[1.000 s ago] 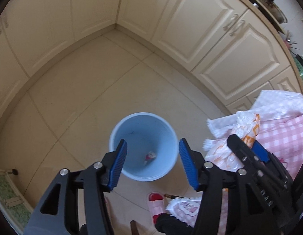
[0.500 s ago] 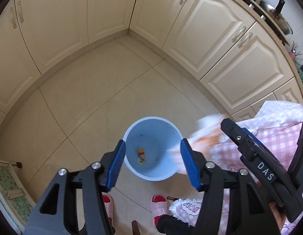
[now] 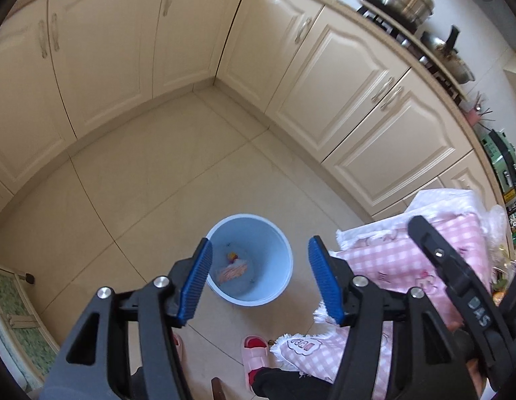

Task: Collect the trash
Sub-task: 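Open the left gripper over the bucket while the right gripper opens too, then move both empty grippers back over the table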

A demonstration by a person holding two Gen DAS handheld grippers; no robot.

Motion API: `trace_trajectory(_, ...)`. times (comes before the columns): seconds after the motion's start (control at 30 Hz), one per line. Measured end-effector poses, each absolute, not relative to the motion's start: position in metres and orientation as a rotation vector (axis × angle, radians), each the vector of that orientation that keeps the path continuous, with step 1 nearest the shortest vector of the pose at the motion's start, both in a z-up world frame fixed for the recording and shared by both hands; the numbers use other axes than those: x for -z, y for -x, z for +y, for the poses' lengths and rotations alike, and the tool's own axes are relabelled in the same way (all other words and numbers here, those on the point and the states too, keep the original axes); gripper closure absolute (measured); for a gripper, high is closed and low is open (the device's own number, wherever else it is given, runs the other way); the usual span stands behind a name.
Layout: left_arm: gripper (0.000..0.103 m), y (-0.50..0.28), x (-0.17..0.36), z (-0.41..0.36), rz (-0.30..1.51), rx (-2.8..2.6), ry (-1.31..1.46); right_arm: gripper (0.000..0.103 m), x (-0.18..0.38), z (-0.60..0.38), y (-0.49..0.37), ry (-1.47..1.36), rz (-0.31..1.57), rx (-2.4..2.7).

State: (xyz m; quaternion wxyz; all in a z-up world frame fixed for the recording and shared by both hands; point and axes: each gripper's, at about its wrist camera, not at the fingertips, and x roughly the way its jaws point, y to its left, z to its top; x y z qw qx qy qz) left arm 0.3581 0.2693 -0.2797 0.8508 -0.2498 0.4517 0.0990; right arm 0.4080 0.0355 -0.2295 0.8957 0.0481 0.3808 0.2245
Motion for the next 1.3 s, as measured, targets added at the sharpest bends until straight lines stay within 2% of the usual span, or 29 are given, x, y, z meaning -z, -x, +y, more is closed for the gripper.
trace_trajectory(0.27,0.039,-0.304,0.190,0.217,0.782,-0.122,0.464,0.024,0.132,-0.026,-0.320,-0.070,0.521,-0.405)
trace_trajectory(0.47,0.037,-0.287,0.150,0.137,0.736,0.036,0.375,0.021,0.106,-0.120,-0.267,-0.091,0.440,-0.271)
trace_trajectory(0.7,0.037,-0.300,0.158,0.013,0.855,0.334,0.336,0.021,0.125,-0.233,-0.238,-0.142,0.488,-0.075)
trace_trajectory(0.83,0.037,-0.310,0.166,-0.040,0.901,0.368,0.271,0.021,0.148,-0.284,-0.245,-0.197,0.575,-0.005)
trace_trajectory(1.03,0.037,-0.313,0.176,-0.057,0.908,0.321,0.214,0.021,0.172,-0.294,-0.282,-0.176,0.699,-0.078)
trace_trajectory(1.3,0.037,-0.329,0.186,-0.039,0.944,0.261,0.228,0.021,0.195,-0.262,-0.334,-0.065,0.842,-0.173)
